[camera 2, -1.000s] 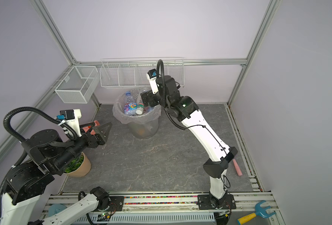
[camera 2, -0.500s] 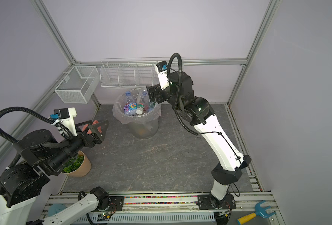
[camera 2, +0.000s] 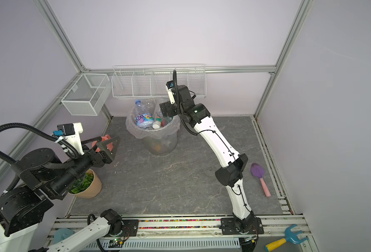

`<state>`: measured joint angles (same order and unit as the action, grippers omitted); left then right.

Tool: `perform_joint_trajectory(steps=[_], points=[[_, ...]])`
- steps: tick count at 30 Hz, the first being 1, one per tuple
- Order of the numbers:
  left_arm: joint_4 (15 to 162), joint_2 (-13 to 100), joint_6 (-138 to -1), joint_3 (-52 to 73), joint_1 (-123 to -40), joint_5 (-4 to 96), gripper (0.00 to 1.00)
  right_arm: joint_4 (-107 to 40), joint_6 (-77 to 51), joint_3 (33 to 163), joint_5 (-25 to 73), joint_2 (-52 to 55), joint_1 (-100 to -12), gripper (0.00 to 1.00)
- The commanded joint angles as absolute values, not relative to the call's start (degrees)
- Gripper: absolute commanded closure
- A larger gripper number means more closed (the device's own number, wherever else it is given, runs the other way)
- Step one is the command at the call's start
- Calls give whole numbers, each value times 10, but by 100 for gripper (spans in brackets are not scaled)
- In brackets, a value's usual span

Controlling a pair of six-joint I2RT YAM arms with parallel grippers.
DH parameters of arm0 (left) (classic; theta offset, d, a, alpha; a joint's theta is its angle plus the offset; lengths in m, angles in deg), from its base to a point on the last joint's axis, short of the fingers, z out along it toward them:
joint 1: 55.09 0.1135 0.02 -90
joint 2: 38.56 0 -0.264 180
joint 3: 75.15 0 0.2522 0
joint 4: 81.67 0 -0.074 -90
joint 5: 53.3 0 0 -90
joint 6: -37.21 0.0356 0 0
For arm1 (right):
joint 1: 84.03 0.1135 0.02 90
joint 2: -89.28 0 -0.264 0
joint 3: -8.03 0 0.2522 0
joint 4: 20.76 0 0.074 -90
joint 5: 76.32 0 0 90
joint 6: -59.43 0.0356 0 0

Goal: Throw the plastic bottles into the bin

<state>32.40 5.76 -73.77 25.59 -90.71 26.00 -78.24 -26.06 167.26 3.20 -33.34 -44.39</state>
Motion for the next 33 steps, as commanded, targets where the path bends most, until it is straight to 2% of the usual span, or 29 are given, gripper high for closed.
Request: perform_joint_trajectory(steps=[1, 11, 18, 24, 33], points=[[310, 55, -740, 251, -905, 253, 6, -809, -260, 1659, 39, -307, -437, 2], [318, 53, -740, 247, -905, 245, 6, -764, -274, 1624, 48, -148, -408, 3], [328, 57, -729, 238, -905, 215, 6, -691, -294, 1388, -21, 44, -417, 9], [342, 60, -712, 228, -905, 119, 2, -651, -293, 1171, -111, 212, -446, 12], [419, 37, -679, 132, -905, -9, 1, -671, -275, 943, -271, 422, -478, 12]])
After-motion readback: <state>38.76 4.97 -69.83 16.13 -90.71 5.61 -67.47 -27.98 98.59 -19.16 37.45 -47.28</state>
